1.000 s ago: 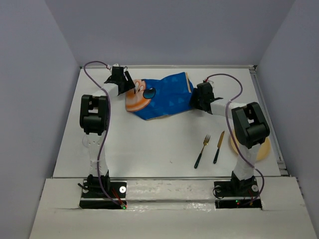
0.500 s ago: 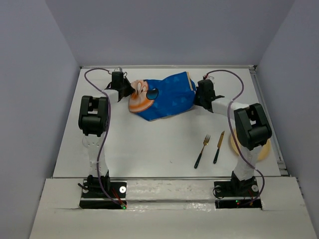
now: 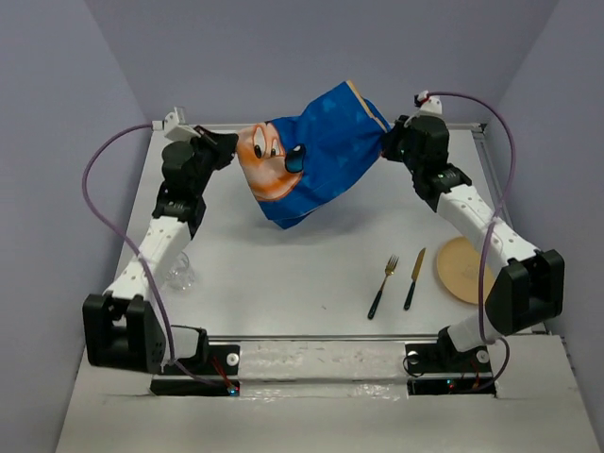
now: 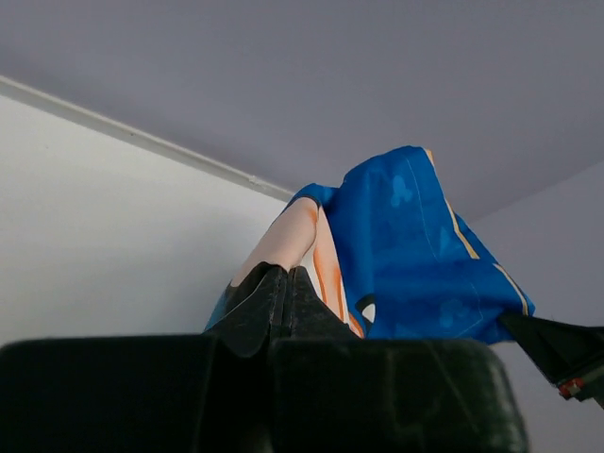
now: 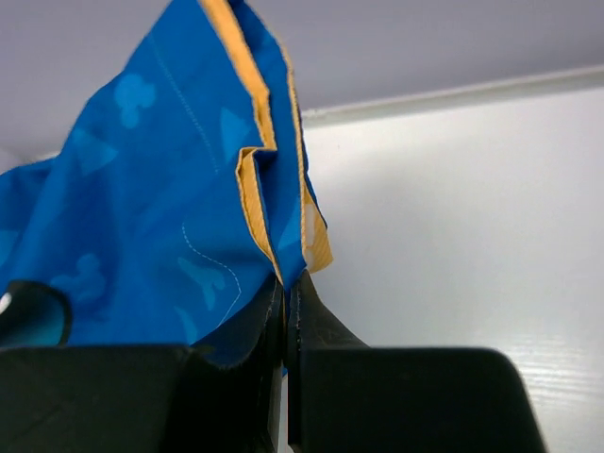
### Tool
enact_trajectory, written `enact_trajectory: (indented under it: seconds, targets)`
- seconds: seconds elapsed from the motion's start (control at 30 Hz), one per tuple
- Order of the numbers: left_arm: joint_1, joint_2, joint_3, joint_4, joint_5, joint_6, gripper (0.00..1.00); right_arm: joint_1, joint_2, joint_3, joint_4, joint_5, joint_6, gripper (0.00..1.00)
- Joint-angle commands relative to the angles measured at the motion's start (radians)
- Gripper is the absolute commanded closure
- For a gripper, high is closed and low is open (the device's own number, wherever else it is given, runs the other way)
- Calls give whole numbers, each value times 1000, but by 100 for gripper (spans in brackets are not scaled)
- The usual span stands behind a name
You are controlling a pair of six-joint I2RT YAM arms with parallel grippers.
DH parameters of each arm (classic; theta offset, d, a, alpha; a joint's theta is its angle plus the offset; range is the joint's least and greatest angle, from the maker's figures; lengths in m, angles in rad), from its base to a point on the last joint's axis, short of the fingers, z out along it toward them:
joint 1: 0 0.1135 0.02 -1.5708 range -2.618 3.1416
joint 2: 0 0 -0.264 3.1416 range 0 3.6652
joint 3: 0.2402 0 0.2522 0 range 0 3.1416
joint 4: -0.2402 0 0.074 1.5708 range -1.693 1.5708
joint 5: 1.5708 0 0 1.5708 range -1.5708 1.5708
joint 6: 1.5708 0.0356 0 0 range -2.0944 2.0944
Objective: Set the dinner table for one person
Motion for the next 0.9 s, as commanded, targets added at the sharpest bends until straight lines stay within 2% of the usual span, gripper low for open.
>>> enact_trajectory:
  seconds: [0.0,0.03,0.07,0.1,0.17,0.23,0.33,0.37,0.43,0.5,0.53,0.57,0.63,0.67,0.7,0.73,0.77,0.8,0.83,0.87]
  targets:
    - [-47,-171,-96,22,-93,38,100,-58,-3,83,-19,-20,-41,100]
    - [-76,-212,-108,16,-124,62,100,-96,11,95,-19,-47,-35,100]
    - [-110,-281,-110,1,-217,84,100,-114,52,123,-19,-67,-13,100]
    - [-183,-306,-102,-1,-250,128,100,-134,83,143,-14,-95,-3,100]
    - [-242,-340,-82,-24,-309,150,100,-167,194,228,-20,-161,11,100]
    - [-335,-342,-88,-18,-311,145,100,-167,271,292,-51,-225,8,100]
    - [-444,-305,-139,-1,-327,141,100,-176,382,368,-91,-227,-4,99]
    - [-492,-276,-153,5,-331,121,100,-187,403,402,-138,-225,-1,90]
    - [-501,-265,-233,23,-337,55,100,-187,430,415,-157,-236,-2,91]
    - [-498,-270,-348,104,-368,-58,100,-187,430,425,-154,-242,-9,100]
    - [-497,-270,-380,128,-382,-91,96,-187,433,439,-155,-263,-12,100]
    - [-491,-256,-400,149,-382,-127,70,-187,440,456,-158,-280,-18,100]
    - [-459,-244,-439,145,-376,-141,40,-187,465,531,-190,-331,-19,100]
    - [-442,-247,-447,129,-385,-128,20,-187,498,557,-222,-345,-21,99]
    - [-440,-256,-449,114,-405,-112,14,-187,515,579,-233,-356,-21,92]
    - [-440,-266,-437,93,-458,-93,10,-187,531,612,-241,-372,-22,76]
    - [-442,-292,-427,54,-481,-51,7,-187,561,628,-265,-383,-29,32]
    - [-440,-305,-415,36,-503,-34,7,-187,572,643,-278,-391,-29,15]
    - [-442,-325,-398,22,-523,-14,7,-187,578,663,-289,-400,-32,4]
    - [-445,-325,-391,20,-523,7,10,-187,575,662,-293,-405,-39,0]
